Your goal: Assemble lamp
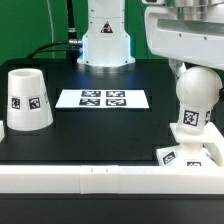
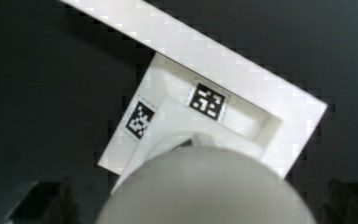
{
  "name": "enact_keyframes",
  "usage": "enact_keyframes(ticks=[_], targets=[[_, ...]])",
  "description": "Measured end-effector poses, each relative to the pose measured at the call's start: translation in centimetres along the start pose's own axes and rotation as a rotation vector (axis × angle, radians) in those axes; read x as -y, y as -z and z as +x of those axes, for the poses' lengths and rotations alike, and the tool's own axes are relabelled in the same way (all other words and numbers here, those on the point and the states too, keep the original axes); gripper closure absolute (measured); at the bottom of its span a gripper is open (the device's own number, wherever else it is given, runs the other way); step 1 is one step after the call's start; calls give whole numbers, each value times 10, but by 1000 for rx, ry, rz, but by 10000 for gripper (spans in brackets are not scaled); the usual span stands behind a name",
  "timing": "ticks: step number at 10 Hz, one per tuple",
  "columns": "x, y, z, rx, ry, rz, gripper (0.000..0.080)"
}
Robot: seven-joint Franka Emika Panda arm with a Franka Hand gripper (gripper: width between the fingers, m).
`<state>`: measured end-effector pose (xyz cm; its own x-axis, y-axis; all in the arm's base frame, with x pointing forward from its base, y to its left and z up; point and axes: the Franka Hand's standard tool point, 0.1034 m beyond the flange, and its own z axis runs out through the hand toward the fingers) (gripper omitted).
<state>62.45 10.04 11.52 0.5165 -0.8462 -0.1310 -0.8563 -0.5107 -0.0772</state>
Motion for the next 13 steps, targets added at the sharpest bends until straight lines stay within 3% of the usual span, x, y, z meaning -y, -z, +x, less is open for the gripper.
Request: enact_keyframes(ticks=[4, 9, 10, 11, 13], targets=[[-2, 0, 2, 2, 410, -2, 101], [-2, 0, 2, 2, 695, -2, 101], [-3, 1, 4, -13, 862, -30, 101], [-4, 1, 6, -16, 952, -37, 101], [-4, 2, 9, -35, 1203, -76, 101]])
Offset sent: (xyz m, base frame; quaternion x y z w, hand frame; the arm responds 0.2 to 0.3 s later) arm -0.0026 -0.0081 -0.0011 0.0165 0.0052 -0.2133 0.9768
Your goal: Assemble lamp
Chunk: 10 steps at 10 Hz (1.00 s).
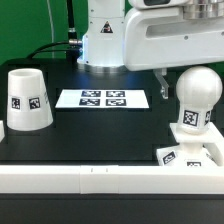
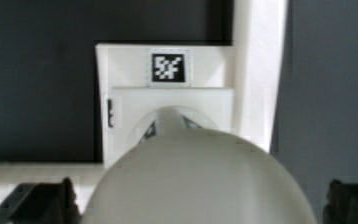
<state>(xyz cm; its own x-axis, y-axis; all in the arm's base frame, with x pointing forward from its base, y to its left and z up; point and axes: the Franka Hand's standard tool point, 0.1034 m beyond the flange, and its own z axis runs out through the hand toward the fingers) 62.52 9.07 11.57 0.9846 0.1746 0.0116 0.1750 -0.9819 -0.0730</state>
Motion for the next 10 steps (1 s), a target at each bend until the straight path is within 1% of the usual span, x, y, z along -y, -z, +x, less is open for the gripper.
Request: enact_keyframes(ticks=[1, 2, 4, 10], targets=[[-1, 1, 1, 0, 87, -14, 101], [-2, 2, 2, 0, 184, -21, 101], [-4, 2, 2, 4, 377, -24, 101], [-9, 1, 1, 14, 731, -32, 101]])
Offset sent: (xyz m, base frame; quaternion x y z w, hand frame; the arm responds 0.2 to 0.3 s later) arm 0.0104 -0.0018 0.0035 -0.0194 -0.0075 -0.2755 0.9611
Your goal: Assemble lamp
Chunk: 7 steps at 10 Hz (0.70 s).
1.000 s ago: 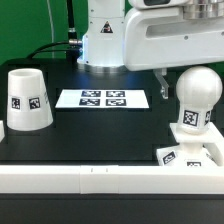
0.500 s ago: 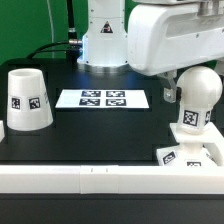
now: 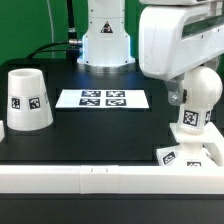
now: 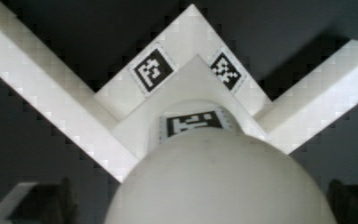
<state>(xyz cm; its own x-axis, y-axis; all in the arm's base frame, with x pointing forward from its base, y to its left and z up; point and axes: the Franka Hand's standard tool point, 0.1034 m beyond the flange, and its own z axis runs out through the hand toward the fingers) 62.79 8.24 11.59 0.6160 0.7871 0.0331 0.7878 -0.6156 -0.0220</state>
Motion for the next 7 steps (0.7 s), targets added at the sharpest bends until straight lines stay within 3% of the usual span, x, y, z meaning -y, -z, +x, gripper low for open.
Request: enact_keyframes(ticks=[1, 2, 3, 7], targets=[[-1, 0, 0, 2, 81, -7, 101], [-3, 1, 3, 4, 175, -35, 101], [-3, 1, 4, 13, 255, -45, 101], [0, 1, 7, 47, 529, -62, 101]])
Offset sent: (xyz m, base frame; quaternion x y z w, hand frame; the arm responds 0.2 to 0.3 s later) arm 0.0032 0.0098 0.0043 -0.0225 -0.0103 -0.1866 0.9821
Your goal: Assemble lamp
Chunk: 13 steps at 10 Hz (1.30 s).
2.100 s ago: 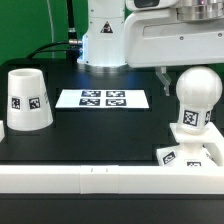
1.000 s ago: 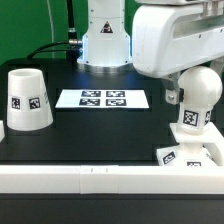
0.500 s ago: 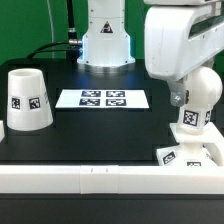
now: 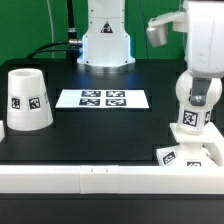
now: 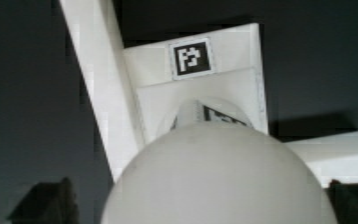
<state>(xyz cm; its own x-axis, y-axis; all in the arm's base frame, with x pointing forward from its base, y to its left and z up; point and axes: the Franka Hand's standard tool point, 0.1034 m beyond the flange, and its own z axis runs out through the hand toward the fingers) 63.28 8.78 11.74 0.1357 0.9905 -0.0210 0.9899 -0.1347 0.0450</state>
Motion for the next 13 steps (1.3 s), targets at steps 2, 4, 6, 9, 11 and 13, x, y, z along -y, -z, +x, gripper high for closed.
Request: enact_keyframes(ticks=[2, 4, 6, 9, 11, 13], targets=[[1, 0, 3, 23, 169, -8, 101], [1, 1, 6, 40, 299, -10, 101], [2, 0, 3, 62, 453, -3, 101], [2, -1, 1, 70, 540, -1, 101], [1, -1, 0, 71, 538, 0, 223], [1, -2, 0, 70, 508, -1, 223]])
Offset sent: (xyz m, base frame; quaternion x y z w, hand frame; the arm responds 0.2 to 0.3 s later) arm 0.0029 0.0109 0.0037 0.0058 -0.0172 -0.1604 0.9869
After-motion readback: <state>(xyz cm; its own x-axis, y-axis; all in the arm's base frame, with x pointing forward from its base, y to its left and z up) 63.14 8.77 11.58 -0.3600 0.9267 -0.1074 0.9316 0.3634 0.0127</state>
